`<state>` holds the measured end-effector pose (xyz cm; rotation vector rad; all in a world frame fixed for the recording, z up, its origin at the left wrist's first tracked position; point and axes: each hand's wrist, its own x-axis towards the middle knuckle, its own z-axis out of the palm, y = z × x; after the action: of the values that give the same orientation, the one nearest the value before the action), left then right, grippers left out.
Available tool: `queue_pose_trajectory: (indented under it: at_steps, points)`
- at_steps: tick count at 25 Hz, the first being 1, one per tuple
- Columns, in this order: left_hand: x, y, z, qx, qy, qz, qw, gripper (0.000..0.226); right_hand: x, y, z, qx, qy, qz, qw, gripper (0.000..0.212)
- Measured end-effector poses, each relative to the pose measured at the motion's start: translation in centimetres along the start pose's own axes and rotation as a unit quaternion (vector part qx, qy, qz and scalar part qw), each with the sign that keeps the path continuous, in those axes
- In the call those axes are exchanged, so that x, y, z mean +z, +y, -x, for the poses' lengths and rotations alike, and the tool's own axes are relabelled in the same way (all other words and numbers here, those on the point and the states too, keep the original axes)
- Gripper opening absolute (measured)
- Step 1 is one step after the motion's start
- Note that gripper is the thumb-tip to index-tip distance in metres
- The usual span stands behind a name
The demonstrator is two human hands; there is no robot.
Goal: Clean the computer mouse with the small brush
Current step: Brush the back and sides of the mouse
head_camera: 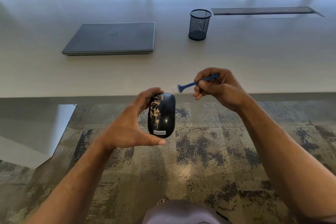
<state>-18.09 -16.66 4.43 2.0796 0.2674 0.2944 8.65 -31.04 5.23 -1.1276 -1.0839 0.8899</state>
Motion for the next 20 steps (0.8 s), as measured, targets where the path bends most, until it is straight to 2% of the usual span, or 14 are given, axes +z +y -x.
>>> queue_pose_trajectory:
  at_steps: [10,15,20]
  points:
    - [-0.2,-0.4,0.0,-0.007,0.020,-0.010,1.000,0.117,2.0,2.2,4.2,-0.010,0.051,-0.016,0.999,0.013]
    - [0.0,-0.2,-0.4,0.001,0.015,-0.005,1.000,0.115,2.9,1.4,3.9,-0.043,0.116,-0.046,0.991,0.015]
    - [0.0,-0.4,-0.2,0.001,0.019,-0.002,1.000,0.116,3.8,2.6,5.1,-0.016,0.125,-0.038,0.991,0.012]
